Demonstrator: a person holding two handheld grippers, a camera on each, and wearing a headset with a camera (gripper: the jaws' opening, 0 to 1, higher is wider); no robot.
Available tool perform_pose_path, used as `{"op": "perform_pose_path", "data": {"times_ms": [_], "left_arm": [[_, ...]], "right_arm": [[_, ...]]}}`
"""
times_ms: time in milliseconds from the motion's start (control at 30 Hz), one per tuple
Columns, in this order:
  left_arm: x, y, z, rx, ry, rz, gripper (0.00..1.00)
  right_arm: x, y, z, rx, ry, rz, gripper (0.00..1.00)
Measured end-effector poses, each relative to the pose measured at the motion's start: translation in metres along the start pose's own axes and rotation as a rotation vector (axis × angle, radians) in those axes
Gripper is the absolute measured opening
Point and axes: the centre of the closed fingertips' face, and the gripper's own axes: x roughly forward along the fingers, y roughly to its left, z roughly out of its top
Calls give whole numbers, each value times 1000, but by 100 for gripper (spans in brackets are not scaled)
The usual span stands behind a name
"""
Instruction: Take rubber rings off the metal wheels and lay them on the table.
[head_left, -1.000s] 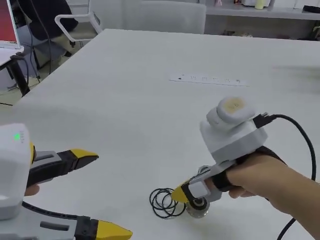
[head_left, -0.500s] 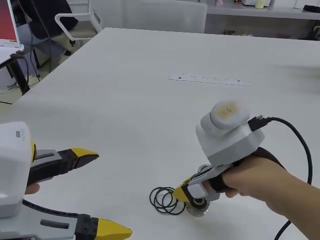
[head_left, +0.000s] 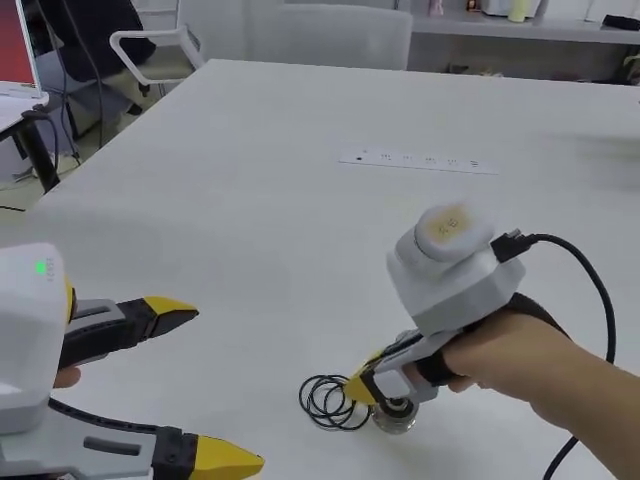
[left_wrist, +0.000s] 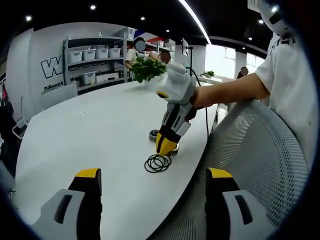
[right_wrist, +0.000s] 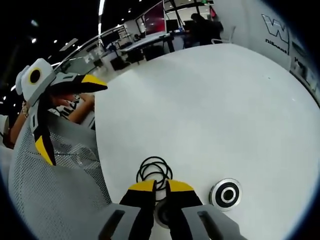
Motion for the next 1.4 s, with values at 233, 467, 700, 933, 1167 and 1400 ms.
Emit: {"op": "perform_pose_path", "data": {"times_ms": [233,467,700,933,1167,1400], "left_arm": [[0,-1,0,-2,-4,-2,83],[0,-2,0,5,2,-9,83],[2,-5,-2,17,17,-21,83],[2,-6,-2,21,15,-24,83],[2,-7,-3,28,23,-33,83],[2,-8,-3,32,22,-33,83]], "right_arm": [[-2,5,4,-8,-20,11,6],[-11,15,19,-17,-78,34,10],[-31,23,38,-13,-176,69,15],[-63,27,52,8,-276,81,21],[-95,29,51,53,-360,87,27],[-122,24,36,20,-402,34,33]]}}
